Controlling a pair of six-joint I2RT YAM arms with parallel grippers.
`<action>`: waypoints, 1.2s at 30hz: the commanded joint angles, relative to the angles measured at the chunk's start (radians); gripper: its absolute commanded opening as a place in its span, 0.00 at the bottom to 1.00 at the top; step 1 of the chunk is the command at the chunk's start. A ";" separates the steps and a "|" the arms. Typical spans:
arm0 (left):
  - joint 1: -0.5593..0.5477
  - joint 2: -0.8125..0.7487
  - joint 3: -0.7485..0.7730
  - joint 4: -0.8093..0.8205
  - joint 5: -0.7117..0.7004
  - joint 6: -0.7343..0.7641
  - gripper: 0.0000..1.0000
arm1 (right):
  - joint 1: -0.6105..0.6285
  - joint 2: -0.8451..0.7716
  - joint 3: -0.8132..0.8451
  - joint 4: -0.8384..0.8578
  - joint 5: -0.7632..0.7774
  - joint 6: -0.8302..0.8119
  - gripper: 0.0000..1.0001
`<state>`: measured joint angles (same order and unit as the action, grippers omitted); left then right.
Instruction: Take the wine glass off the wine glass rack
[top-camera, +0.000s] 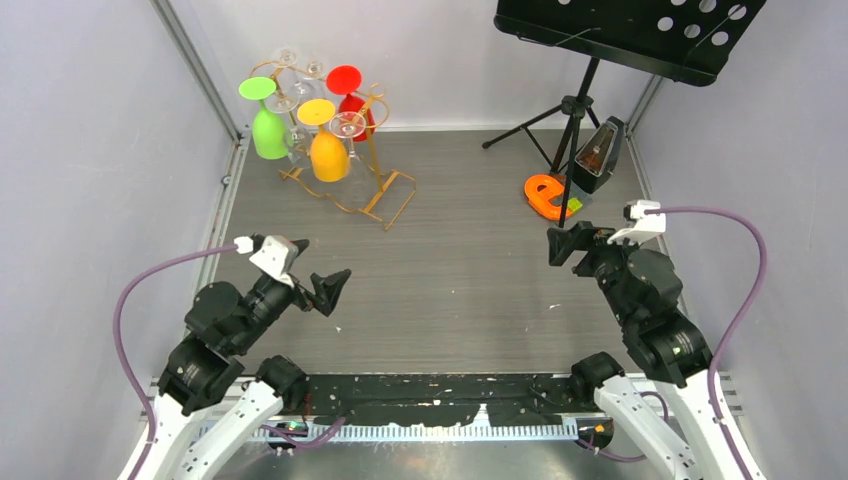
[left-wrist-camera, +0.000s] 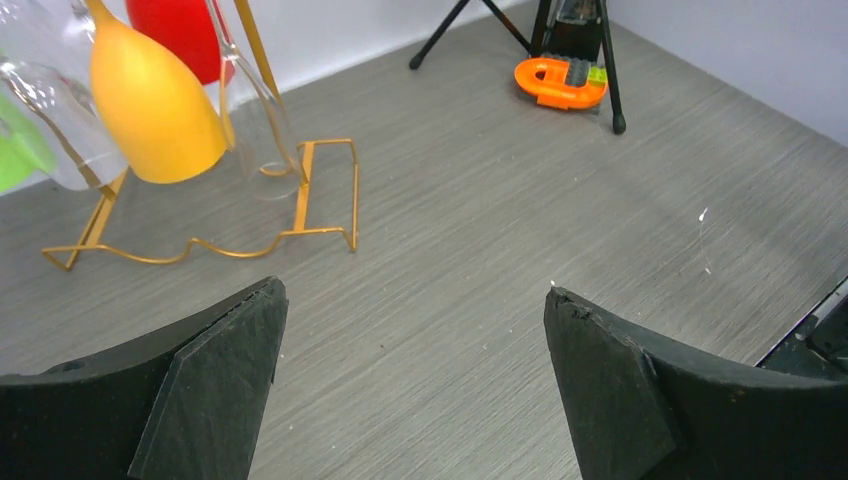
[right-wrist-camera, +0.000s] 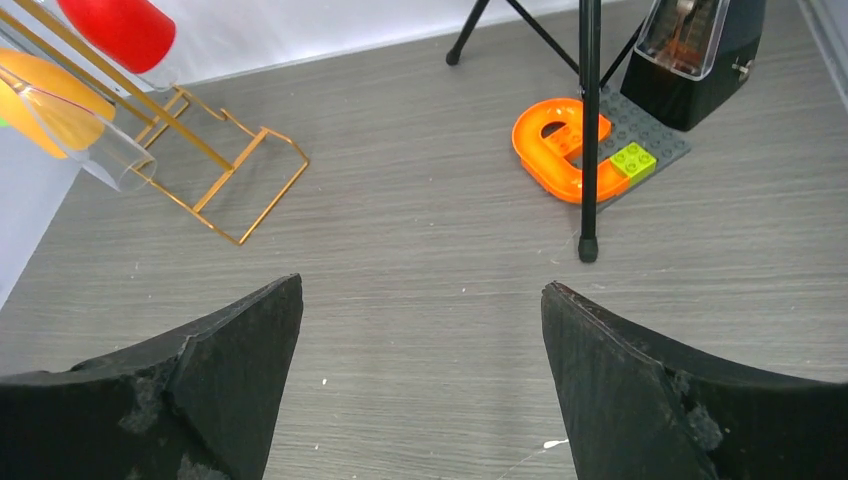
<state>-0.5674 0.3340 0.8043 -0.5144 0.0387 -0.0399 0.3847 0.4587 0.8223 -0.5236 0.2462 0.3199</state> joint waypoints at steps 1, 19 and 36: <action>-0.002 0.044 0.042 -0.017 0.026 0.005 0.99 | 0.003 0.057 0.047 0.032 0.039 0.064 0.95; -0.001 -0.057 -0.004 0.017 -0.123 0.010 0.99 | 0.004 0.378 0.292 -0.012 -0.310 -0.046 0.95; -0.001 -0.089 -0.013 0.013 -0.243 0.006 0.99 | 0.148 0.704 0.556 0.105 -0.391 0.040 0.95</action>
<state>-0.5674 0.2584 0.7959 -0.5365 -0.1596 -0.0399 0.5121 1.0859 1.3075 -0.4847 -0.1818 0.3035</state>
